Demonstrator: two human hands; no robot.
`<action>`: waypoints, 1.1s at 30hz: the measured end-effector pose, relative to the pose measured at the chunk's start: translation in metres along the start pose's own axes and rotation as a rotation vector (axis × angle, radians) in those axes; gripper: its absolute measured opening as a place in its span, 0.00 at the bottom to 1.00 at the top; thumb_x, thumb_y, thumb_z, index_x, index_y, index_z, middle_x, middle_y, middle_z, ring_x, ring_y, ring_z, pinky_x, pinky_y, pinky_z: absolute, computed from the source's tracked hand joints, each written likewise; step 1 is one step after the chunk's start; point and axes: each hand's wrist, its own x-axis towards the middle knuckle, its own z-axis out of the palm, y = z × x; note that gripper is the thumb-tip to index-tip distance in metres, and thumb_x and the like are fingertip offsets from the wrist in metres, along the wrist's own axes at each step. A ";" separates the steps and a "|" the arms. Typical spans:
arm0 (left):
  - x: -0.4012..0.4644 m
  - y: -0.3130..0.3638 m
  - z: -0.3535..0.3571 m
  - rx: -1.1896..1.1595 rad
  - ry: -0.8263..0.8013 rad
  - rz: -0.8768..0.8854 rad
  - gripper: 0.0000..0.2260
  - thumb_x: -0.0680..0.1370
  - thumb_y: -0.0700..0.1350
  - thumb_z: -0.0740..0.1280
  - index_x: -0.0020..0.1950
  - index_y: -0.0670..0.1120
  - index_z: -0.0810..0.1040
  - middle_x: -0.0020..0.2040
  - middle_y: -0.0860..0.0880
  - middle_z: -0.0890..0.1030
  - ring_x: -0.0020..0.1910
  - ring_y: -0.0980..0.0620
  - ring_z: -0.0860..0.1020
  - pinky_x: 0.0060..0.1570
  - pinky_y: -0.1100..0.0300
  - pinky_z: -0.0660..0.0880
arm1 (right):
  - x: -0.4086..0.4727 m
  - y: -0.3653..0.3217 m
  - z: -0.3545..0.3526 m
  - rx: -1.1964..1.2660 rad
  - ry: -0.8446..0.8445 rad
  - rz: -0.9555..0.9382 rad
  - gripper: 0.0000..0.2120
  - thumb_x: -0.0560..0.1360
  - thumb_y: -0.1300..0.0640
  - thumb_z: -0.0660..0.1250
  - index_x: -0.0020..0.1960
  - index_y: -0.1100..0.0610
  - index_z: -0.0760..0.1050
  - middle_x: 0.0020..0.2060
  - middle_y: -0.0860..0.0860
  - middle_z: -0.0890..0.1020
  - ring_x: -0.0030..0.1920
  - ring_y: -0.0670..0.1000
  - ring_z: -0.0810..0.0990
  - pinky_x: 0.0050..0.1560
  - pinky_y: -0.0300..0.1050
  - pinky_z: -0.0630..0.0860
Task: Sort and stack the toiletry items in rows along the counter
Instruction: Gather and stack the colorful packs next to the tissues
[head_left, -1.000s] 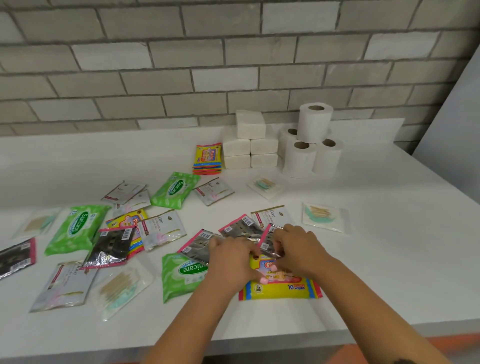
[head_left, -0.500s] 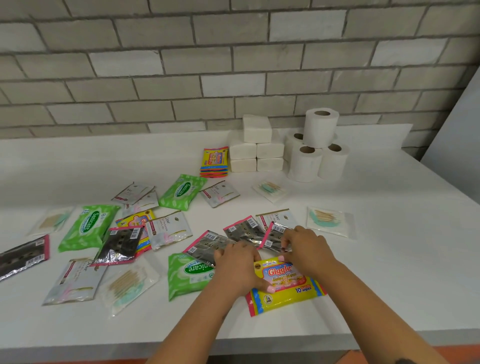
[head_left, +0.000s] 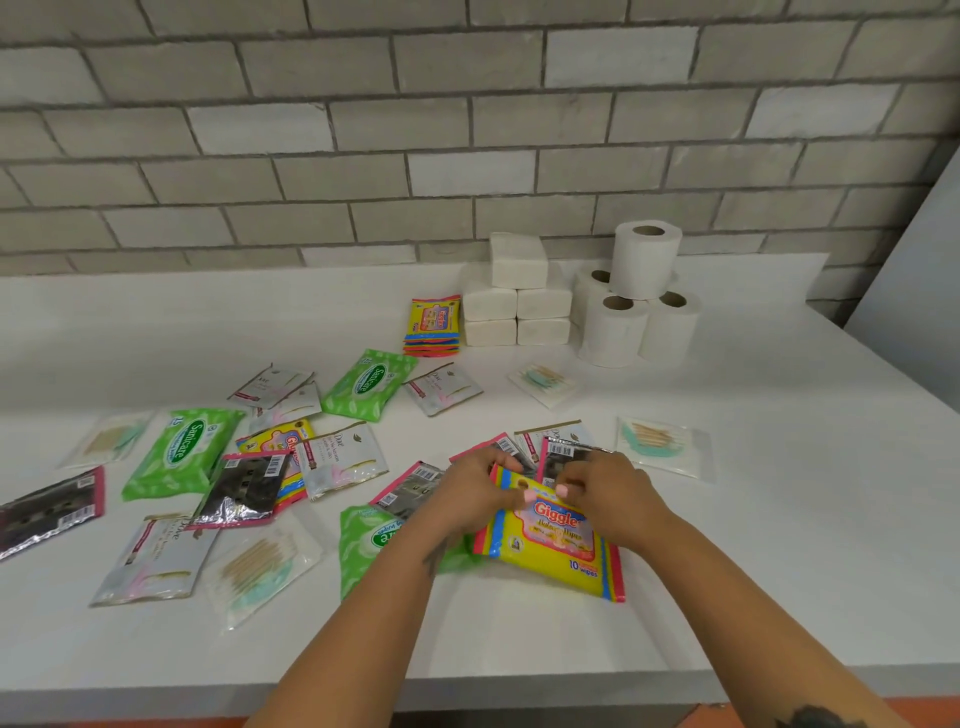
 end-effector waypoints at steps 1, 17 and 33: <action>0.002 0.000 -0.001 -0.028 0.015 0.010 0.11 0.70 0.42 0.75 0.45 0.52 0.74 0.49 0.43 0.82 0.47 0.42 0.82 0.50 0.44 0.79 | -0.001 -0.002 0.001 0.036 -0.026 0.006 0.12 0.79 0.47 0.59 0.56 0.48 0.78 0.53 0.51 0.77 0.55 0.52 0.74 0.52 0.47 0.71; 0.011 0.000 -0.055 -0.389 0.218 0.138 0.10 0.71 0.42 0.74 0.49 0.47 0.77 0.42 0.48 0.82 0.37 0.54 0.81 0.37 0.62 0.78 | 0.010 -0.034 -0.011 0.787 -0.179 0.071 0.08 0.77 0.52 0.65 0.40 0.53 0.76 0.39 0.50 0.82 0.39 0.48 0.80 0.44 0.43 0.75; 0.071 -0.034 -0.156 -0.540 0.017 0.074 0.13 0.74 0.37 0.70 0.57 0.42 0.76 0.50 0.45 0.83 0.41 0.50 0.83 0.39 0.57 0.82 | 0.121 -0.141 0.000 1.040 0.212 0.098 0.10 0.76 0.57 0.67 0.56 0.55 0.71 0.43 0.50 0.80 0.40 0.50 0.81 0.38 0.41 0.77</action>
